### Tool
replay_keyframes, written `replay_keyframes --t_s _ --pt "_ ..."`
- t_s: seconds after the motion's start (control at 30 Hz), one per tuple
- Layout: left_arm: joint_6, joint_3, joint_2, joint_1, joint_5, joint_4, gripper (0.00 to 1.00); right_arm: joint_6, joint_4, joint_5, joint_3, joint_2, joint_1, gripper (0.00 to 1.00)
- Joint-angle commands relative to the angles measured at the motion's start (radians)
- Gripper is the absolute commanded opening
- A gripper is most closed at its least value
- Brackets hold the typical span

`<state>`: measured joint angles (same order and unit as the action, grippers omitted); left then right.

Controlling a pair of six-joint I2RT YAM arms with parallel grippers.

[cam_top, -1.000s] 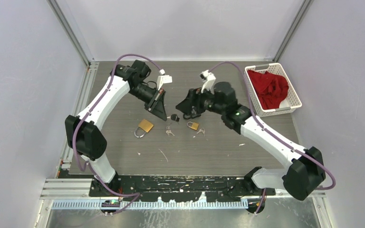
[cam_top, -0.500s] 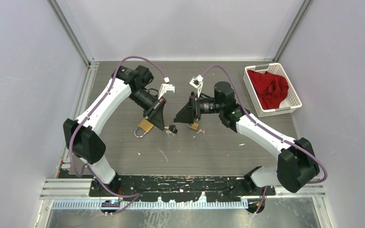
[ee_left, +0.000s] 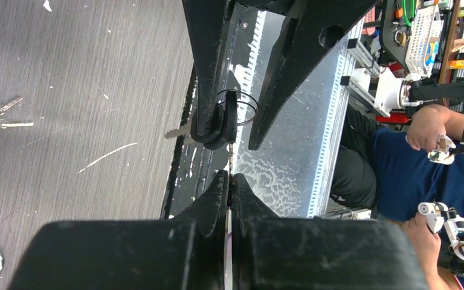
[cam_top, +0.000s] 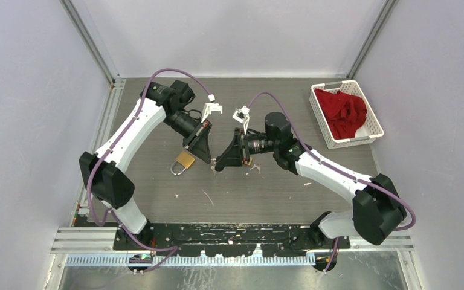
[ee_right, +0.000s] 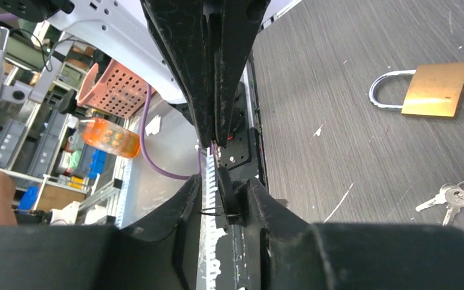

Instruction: Unlock with the key

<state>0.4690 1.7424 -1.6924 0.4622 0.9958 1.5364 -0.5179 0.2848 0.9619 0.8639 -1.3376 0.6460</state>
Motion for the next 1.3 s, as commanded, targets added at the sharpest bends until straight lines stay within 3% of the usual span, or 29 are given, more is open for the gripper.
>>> replay_keyframes --t_s 0.0,0.07,0.13,0.2,0.23,0.27,0.33,0.4,0.6,0.9,1.07,1.27 --pt "-0.017 0.036 0.017 0.0 0.041 0.004 0.0 0.002 0.066 -0.029 0.009 0.022 0.003 0.15" --pt "-0.018 0.032 0.018 -0.002 0.03 0.005 0.0 0.001 0.074 -0.044 0.007 0.032 0.003 0.02" --pt "-0.025 0.029 0.018 -0.001 0.016 0.001 0.01 0.006 0.076 -0.055 0.004 0.048 0.002 0.01" --pt "-0.035 0.031 0.016 -0.001 0.006 0.001 0.1 0.022 0.06 -0.068 0.001 0.072 0.003 0.01" --pt "-0.04 0.035 0.016 -0.002 0.004 0.002 0.25 0.038 0.042 -0.077 0.004 0.08 0.003 0.01" --pt "-0.044 0.041 0.014 -0.002 0.005 0.006 0.46 0.055 0.022 -0.081 0.008 0.089 0.002 0.01" --pt "-0.053 0.05 0.015 -0.003 0.008 0.012 0.59 0.078 -0.014 -0.086 0.016 0.102 0.003 0.01" --pt "-0.067 0.051 0.019 -0.006 0.015 0.004 0.62 0.094 -0.044 -0.089 0.027 0.111 0.003 0.01" --pt "-0.101 0.014 0.037 -0.008 0.065 -0.04 0.57 0.094 -0.059 -0.093 0.044 0.113 0.004 0.01" --pt "-0.138 -0.096 0.069 -0.008 0.109 -0.138 0.53 -0.026 0.12 -0.061 0.003 0.106 0.006 0.01" --pt "-0.103 -0.098 0.072 -0.008 0.193 -0.101 0.37 -0.062 0.158 -0.07 -0.004 0.092 0.006 0.01" --pt "-0.032 -0.081 0.085 -0.008 0.19 -0.037 0.18 -0.063 0.162 -0.088 -0.016 0.09 0.005 0.01"
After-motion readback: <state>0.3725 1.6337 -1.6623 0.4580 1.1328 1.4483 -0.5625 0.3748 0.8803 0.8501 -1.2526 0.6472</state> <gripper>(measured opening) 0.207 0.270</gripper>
